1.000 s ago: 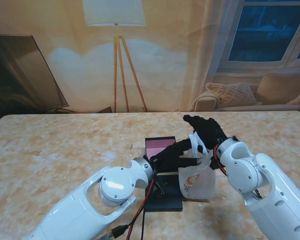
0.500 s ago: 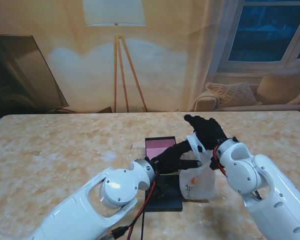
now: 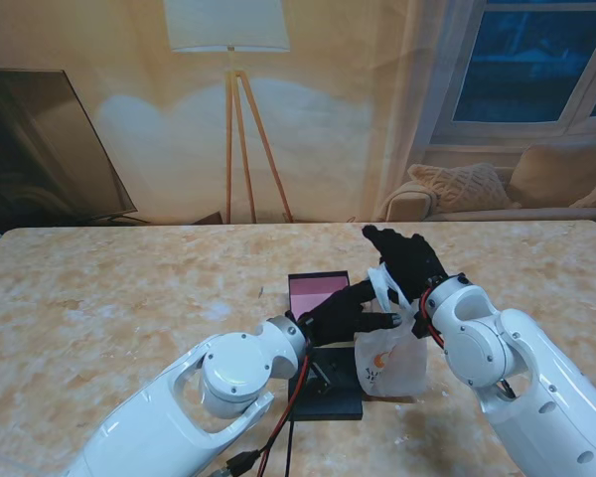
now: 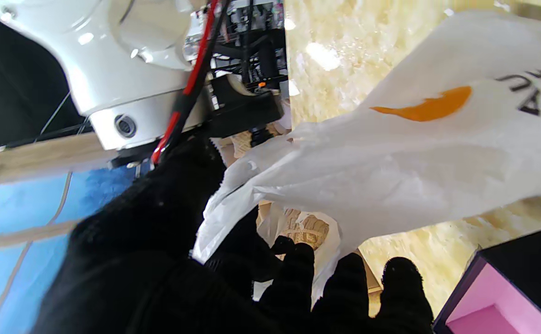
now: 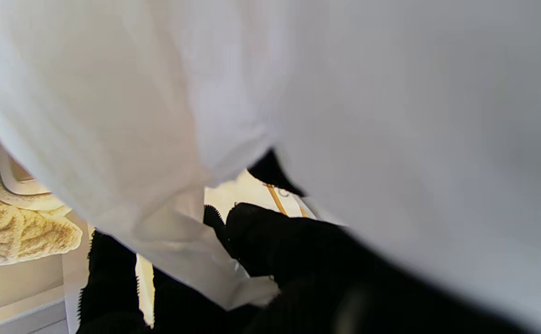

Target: Pack mini donuts into a plastic bag, tie the opening and put the bag into the gift box

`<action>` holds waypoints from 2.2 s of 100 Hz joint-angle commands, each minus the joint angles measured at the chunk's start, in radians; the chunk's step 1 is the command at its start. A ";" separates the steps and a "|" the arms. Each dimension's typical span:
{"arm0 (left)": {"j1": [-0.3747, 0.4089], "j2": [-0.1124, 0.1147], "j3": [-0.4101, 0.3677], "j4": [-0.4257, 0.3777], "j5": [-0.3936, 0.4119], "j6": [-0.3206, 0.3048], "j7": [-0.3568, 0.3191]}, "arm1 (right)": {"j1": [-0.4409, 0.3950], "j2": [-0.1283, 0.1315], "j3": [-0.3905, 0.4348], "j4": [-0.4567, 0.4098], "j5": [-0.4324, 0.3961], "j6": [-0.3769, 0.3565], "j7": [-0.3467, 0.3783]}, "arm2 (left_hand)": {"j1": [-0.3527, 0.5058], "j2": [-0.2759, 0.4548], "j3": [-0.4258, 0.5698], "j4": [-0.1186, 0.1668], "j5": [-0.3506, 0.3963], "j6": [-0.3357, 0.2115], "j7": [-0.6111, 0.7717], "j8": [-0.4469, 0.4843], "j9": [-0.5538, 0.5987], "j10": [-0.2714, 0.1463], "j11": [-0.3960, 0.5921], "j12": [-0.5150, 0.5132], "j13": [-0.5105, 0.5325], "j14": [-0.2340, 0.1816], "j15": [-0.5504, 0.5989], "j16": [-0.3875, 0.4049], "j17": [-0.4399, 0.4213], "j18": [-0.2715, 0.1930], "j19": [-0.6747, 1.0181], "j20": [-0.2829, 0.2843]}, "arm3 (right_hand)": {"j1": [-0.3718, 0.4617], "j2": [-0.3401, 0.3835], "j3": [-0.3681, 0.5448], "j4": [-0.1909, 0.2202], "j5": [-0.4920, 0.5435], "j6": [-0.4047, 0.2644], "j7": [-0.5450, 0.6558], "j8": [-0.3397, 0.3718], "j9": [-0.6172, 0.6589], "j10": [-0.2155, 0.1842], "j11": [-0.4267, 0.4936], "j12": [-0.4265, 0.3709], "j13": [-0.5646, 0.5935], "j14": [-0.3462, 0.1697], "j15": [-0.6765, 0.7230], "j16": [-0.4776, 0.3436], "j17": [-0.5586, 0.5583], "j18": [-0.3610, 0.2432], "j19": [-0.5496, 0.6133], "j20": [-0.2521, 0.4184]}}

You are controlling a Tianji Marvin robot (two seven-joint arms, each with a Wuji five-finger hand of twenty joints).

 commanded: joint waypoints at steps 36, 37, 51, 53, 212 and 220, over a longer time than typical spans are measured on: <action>0.029 -0.018 -0.039 -0.031 -0.088 0.018 0.003 | -0.013 -0.011 -0.004 0.001 0.007 0.005 0.016 | -0.042 -0.138 0.110 -0.096 0.071 -0.079 0.300 0.190 0.031 -0.039 0.106 0.015 -0.012 -0.044 0.006 0.058 -0.002 -0.002 -0.032 -0.099 | -0.023 0.082 -0.097 0.031 -0.044 0.009 -0.031 0.002 -0.045 0.024 -0.017 -0.003 -0.028 0.016 -0.029 -0.019 -0.032 0.015 0.010 -0.004; 0.030 -0.018 -0.040 -0.031 -0.091 0.018 0.002 | -0.014 -0.010 -0.004 0.001 0.007 0.004 0.016 | -0.040 -0.142 0.108 -0.099 0.068 -0.079 0.311 0.201 0.031 -0.038 0.107 0.015 -0.012 -0.044 0.006 0.060 -0.002 -0.002 -0.031 -0.098 | -0.024 0.083 -0.099 0.031 -0.043 0.009 -0.031 0.003 -0.045 0.024 -0.018 -0.003 -0.028 0.016 -0.029 -0.019 -0.032 0.015 0.010 -0.004; 0.029 -0.017 -0.046 -0.031 -0.108 0.020 -0.006 | -0.017 -0.010 -0.001 0.000 0.005 0.002 0.018 | -0.032 -0.148 0.094 -0.109 0.028 -0.070 0.388 0.280 0.035 -0.033 0.118 0.019 -0.013 -0.044 0.008 0.076 -0.004 0.002 -0.029 -0.094 | -0.035 0.086 -0.118 0.032 -0.040 0.002 -0.029 0.006 -0.043 0.023 -0.022 -0.003 -0.029 0.016 -0.034 -0.020 -0.032 0.015 0.009 -0.004; 0.029 -0.017 -0.046 -0.031 -0.108 0.019 -0.007 | -0.017 -0.010 -0.001 0.000 0.004 0.002 0.018 | -0.035 -0.148 0.096 -0.107 0.023 -0.067 0.393 0.286 0.036 -0.031 0.118 0.020 -0.012 -0.043 0.009 0.078 -0.005 0.004 -0.030 -0.095 | -0.036 0.086 -0.119 0.032 -0.039 0.001 -0.029 0.007 -0.045 0.022 -0.023 -0.003 -0.029 0.016 -0.035 -0.020 -0.032 0.015 0.009 -0.005; 0.010 -0.014 -0.056 -0.027 0.052 0.066 0.034 | -0.240 -0.010 0.285 -0.123 0.137 -0.244 0.014 | 0.215 -0.211 0.068 -0.124 0.203 0.047 0.622 0.134 0.259 0.062 0.267 0.085 0.211 0.083 0.242 0.283 0.066 0.054 0.582 0.046 | -0.307 0.010 -0.480 -0.014 0.028 -0.343 0.249 0.214 0.031 -0.079 0.034 0.150 0.013 -0.068 0.124 0.150 0.044 -0.018 0.013 0.061; 0.010 -0.012 -0.055 -0.028 0.065 0.064 0.033 | -0.261 -0.016 0.299 -0.132 0.129 -0.260 -0.025 | 0.213 -0.214 0.067 -0.123 0.206 0.042 0.620 0.131 0.263 0.061 0.287 0.096 0.224 0.090 0.273 0.305 0.073 0.055 0.609 0.060 | -0.320 0.006 -0.489 -0.018 0.104 -0.454 0.369 0.275 0.075 -0.143 0.210 0.311 0.049 -0.128 0.398 0.332 0.106 -0.040 0.086 0.130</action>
